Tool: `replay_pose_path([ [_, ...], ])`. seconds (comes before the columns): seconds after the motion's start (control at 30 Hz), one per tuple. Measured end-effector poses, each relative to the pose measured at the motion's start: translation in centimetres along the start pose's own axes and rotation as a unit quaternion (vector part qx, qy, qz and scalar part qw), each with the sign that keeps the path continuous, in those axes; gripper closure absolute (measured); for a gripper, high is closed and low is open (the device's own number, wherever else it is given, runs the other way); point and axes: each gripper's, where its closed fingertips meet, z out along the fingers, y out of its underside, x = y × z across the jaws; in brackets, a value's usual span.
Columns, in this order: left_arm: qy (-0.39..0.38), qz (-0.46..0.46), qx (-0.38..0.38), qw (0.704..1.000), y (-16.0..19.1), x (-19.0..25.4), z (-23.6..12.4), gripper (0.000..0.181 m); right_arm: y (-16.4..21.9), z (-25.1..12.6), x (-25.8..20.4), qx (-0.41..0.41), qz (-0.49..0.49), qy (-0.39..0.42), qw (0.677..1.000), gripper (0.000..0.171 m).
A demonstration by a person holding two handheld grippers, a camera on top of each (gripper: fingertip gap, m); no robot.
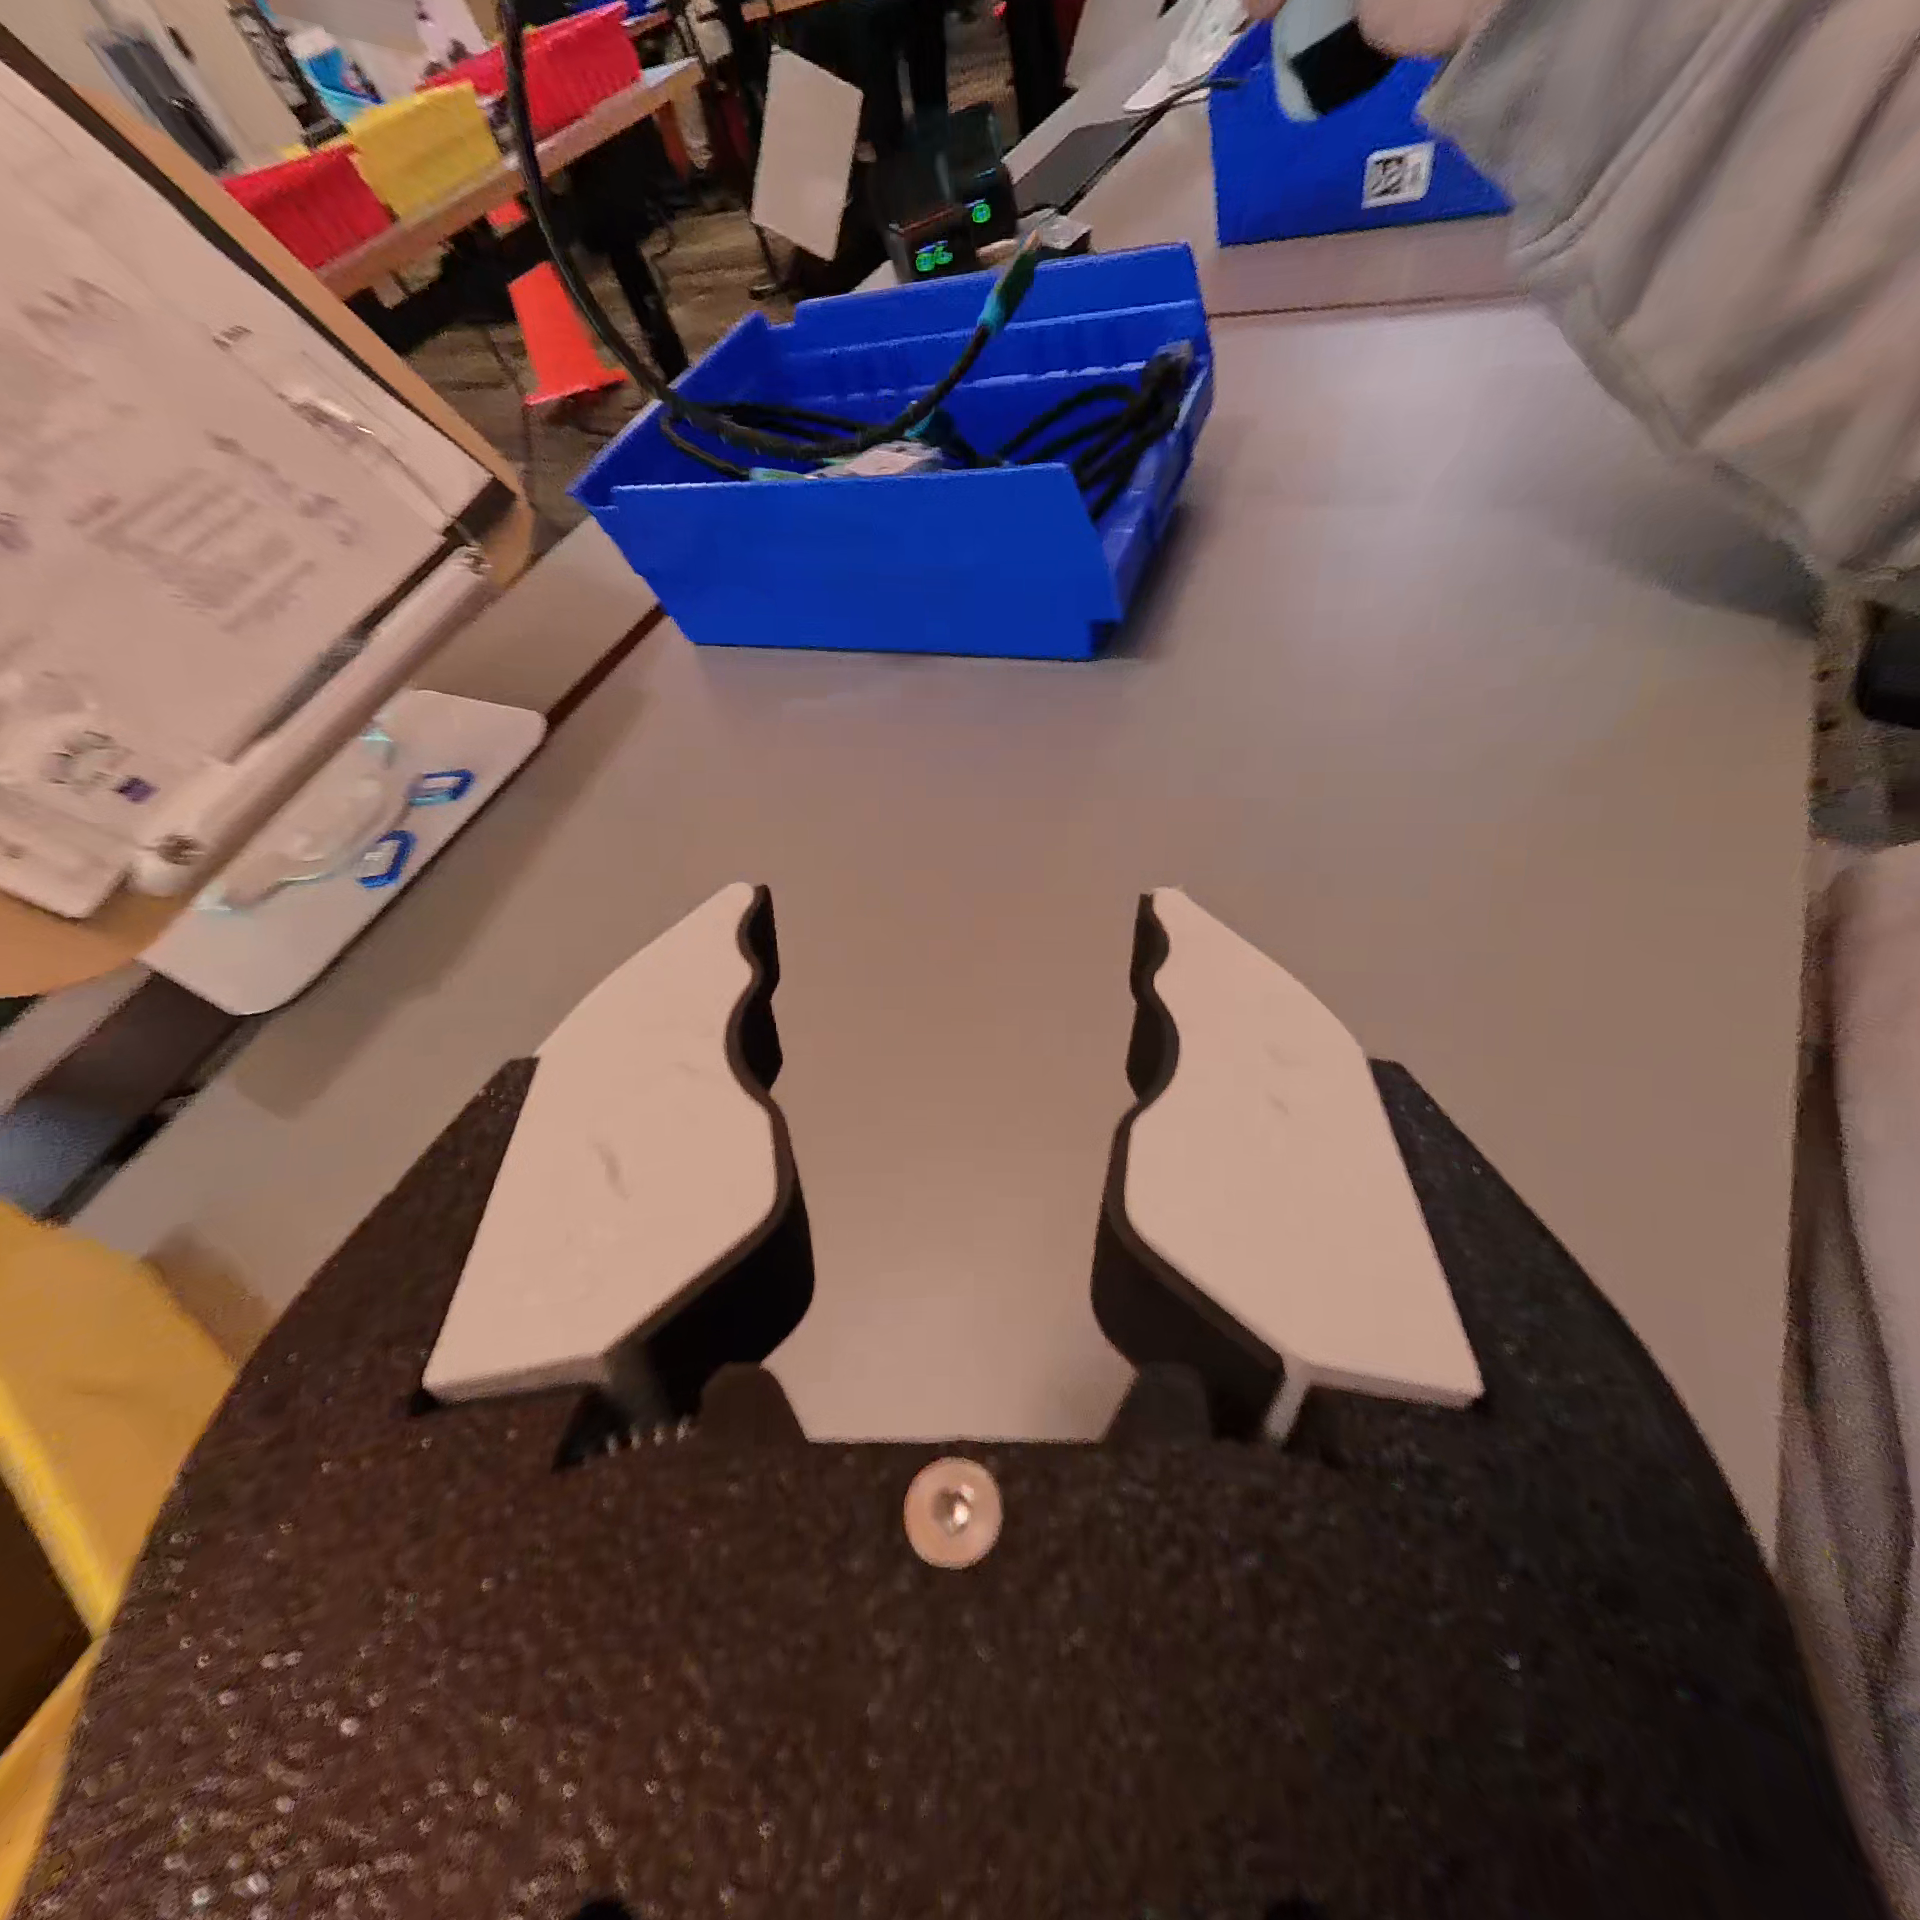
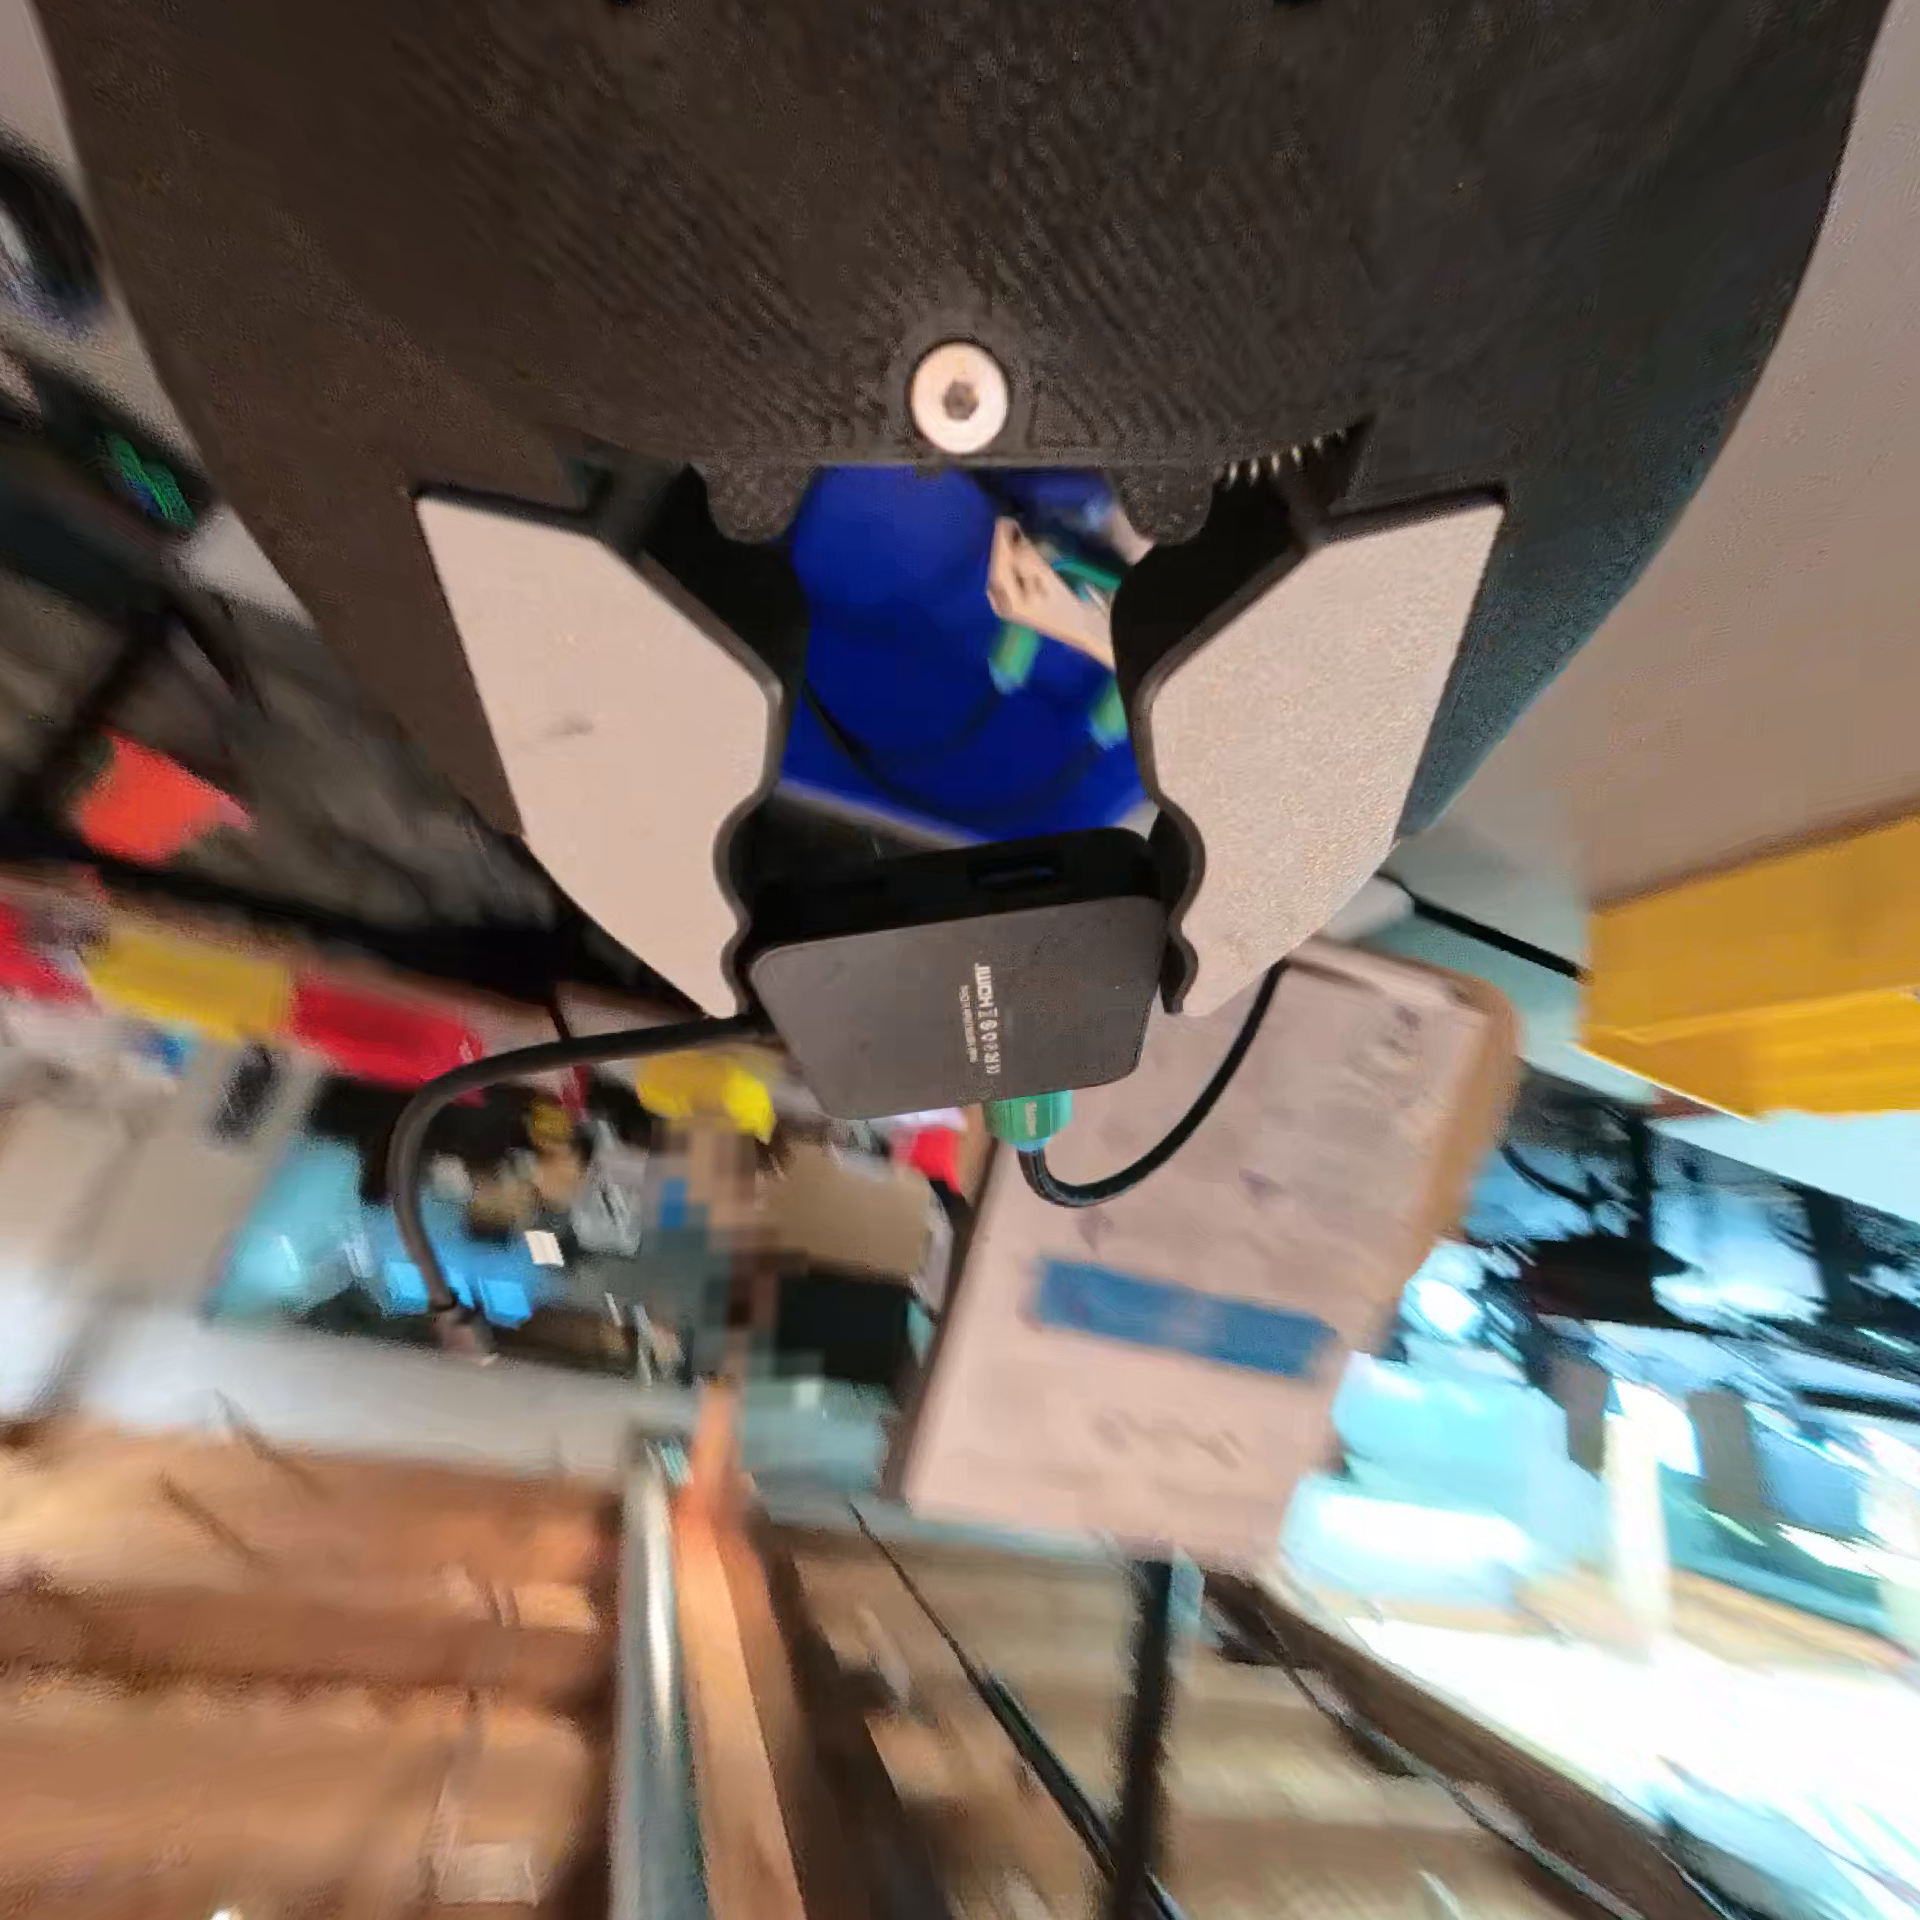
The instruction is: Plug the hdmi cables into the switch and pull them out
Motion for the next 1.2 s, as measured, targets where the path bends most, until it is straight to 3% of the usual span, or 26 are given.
replay_pose_path([
  [0.07,0.026,-0.025,0.008,0.999,0.1,0.7,1.2,0.116,3.7,0.6,2.3,-0.079,0.038,0.039,0.995,0.098],
  [0.2,0.057,-0.042,0.005,0.997,0.6,1.6,3.4,0.117,10.5,1.1,2.7,-0.181,0.142,0.015,0.973,0.098],
  [0.27,0.066,-0.038,-0.006,0.997,1.0,2.1,4.1,0.117,13.2,0.8,3.4,-0.226,0.139,0.026,0.964,0.098],
  [0.43,0.075,-0.033,-0.028,0.996,2.3,2.7,5.1,0.117,17.3,-0.1,2.8,-0.299,0.018,0.025,0.954,0.099],
  [0.6,0.095,-0.053,-0.036,0.993,3.1,3.4,5.8,0.117,20.5,-1.0,1.9,-0.385,-0.125,-0.009,0.914,0.099],
  [0.7,0.107,-0.052,-0.047,0.992,3.3,3.8,6.5,0.117,20.9,-0.8,1.3,-0.424,-0.19,-0.048,0.884,0.099],
  [0.83,0.127,-0.05,-0.062,0.989,3.2,4.5,7.5,0.117,22.2,-0.3,1.8,-0.49,-0.176,-0.073,0.851,0.1],
  [1.0,0.154,-0.046,-0.074,0.984,2.8,5.5,8.4,0.117,23.6,-3.3,-0.1,-0.617,-0.191,-0.237,0.726,0.108],
  [1.07,0.16,-0.039,-0.082,0.983,2.8,5.8,8.5,0.117,22.0,-3.3,0.1,-0.61,-0.192,-0.248,0.728,0.112],
  [1.2,0.16,-0.027,-0.088,0.983,2.7,5.8,8.8,0.117,17.6,-2.8,-0.9,-0.548,-0.124,-0.27,0.782,0.117],
])
